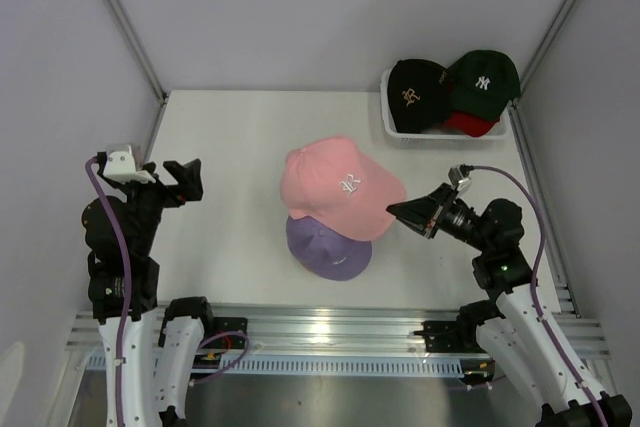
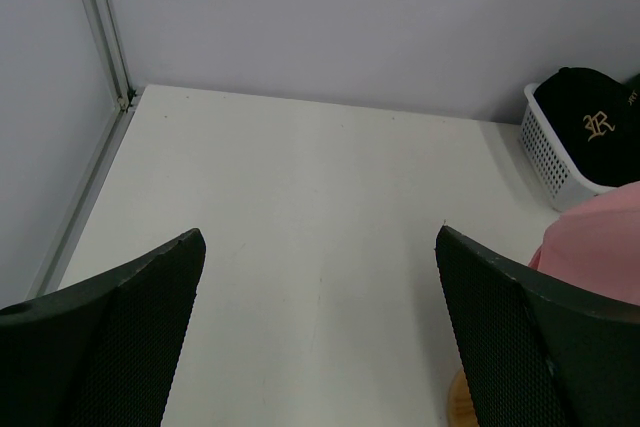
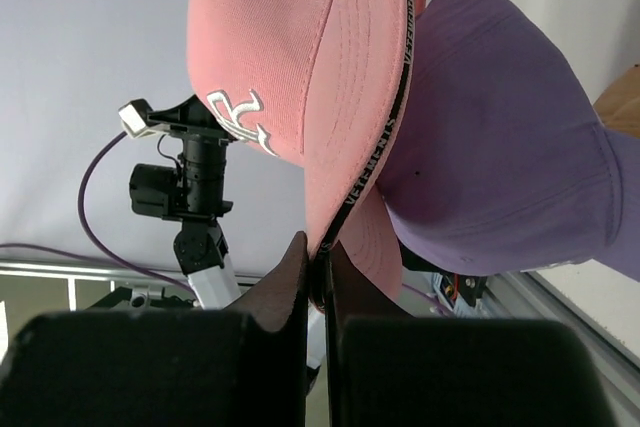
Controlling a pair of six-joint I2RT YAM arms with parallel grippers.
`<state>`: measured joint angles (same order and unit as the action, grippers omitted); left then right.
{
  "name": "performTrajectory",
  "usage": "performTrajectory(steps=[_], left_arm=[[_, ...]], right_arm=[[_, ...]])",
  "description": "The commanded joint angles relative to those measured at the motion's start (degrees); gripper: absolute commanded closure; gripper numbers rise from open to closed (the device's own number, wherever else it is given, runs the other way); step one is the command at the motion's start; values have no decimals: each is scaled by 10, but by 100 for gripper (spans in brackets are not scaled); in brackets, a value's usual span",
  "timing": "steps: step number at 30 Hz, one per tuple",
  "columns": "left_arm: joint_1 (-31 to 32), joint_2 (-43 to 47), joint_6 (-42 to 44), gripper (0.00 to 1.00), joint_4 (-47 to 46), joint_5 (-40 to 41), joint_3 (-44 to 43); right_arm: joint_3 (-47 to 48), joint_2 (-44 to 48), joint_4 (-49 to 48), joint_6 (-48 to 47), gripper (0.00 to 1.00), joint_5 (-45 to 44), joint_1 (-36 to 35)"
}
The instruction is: Stack the hats
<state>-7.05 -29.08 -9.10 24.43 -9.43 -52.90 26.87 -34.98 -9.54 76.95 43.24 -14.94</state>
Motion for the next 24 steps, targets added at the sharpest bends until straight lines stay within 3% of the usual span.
performTrajectory(steps=[1, 5, 12, 15, 24], left_arm=[[-7, -2, -12, 1, -22, -10, -1], [-6, 3, -16, 0, -28, -10, 5], [-6, 0, -18, 0, -30, -12, 7], [-6, -1, -17, 0, -30, -9, 7], [-5, 5, -14, 0, -27, 5, 7]], right_arm=[[29, 13, 35, -33, 100, 15, -9], [42, 82, 147, -60, 100, -34, -25], [-23, 163, 143, -17, 100, -77, -49], [-60, 181, 80, 29, 100, -111, -78], [-120, 210, 87, -2, 100, -303, -251]])
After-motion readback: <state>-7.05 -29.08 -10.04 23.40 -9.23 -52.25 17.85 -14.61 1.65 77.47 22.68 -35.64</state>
